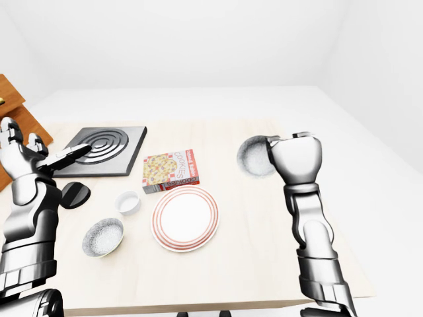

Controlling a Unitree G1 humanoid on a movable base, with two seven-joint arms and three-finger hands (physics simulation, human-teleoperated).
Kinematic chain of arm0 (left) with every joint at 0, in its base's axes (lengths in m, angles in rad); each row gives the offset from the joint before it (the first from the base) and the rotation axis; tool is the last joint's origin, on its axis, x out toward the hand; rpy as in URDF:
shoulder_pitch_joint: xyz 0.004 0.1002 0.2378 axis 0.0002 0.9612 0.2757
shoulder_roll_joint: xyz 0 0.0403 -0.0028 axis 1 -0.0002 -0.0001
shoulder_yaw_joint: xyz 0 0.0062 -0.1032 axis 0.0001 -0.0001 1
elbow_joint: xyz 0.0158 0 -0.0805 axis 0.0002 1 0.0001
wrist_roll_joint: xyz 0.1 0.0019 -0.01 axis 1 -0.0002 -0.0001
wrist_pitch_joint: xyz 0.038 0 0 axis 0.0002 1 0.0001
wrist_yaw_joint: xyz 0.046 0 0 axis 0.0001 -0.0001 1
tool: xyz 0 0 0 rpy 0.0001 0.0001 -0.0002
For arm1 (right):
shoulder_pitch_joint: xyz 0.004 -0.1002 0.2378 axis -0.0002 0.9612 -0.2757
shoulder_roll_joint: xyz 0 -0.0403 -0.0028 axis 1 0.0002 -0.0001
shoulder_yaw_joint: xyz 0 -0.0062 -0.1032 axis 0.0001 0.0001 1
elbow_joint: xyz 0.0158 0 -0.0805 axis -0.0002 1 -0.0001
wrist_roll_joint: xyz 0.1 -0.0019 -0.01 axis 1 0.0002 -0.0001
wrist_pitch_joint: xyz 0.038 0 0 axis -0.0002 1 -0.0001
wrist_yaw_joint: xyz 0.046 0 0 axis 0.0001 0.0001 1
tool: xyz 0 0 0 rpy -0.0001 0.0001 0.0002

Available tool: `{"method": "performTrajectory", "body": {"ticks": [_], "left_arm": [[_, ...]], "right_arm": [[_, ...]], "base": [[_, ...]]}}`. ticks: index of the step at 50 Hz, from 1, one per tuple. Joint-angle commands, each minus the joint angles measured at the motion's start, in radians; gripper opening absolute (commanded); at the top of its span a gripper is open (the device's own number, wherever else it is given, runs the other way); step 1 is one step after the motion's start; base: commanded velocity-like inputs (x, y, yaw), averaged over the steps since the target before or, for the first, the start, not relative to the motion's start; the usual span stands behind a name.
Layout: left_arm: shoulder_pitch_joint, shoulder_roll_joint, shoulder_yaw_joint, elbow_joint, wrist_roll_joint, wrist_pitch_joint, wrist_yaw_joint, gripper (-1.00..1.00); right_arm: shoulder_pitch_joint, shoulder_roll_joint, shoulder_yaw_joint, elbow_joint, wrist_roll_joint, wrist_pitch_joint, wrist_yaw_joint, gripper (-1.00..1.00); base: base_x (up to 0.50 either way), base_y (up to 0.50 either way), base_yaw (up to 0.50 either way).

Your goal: Pick the akita bowl next to the plate and place it on the plate.

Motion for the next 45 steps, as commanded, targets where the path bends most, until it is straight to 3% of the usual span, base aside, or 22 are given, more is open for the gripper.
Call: {"method": "performTrajectory", "body": {"ticks": [1,11,28,45], "left_arm": [[0.003,-0.001,-0.001,0.001,0.001,0.000,-0.002,1.00],[0.003,-0.001,0.000,-0.004,0.000,0.000,0.000,1.00],[-0.001,0.000,0.000,0.009,0.000,0.000,-0.004,1.00],[-0.003,0.001,-0.001,0.017,-0.002,0.000,-0.004,1.00]], "right_arm": [[0.016,0.059,-0.066,-0.162,0.373,0.000,0.114,-1.00],[0.027,0.125,-0.023,-0.250,0.417,0.000,0.216,-1.00],[0.098,0.279,0.130,-0.265,0.511,0.000,0.372,-1.00],[0.144,0.328,0.199,-0.283,0.544,0.000,0.413,-1.00]], "base": [[0.00,0.00,0.00],[0.00,0.00,0.00],[0.00,0.00,0.00],[0.00,0.00,0.00]]}}
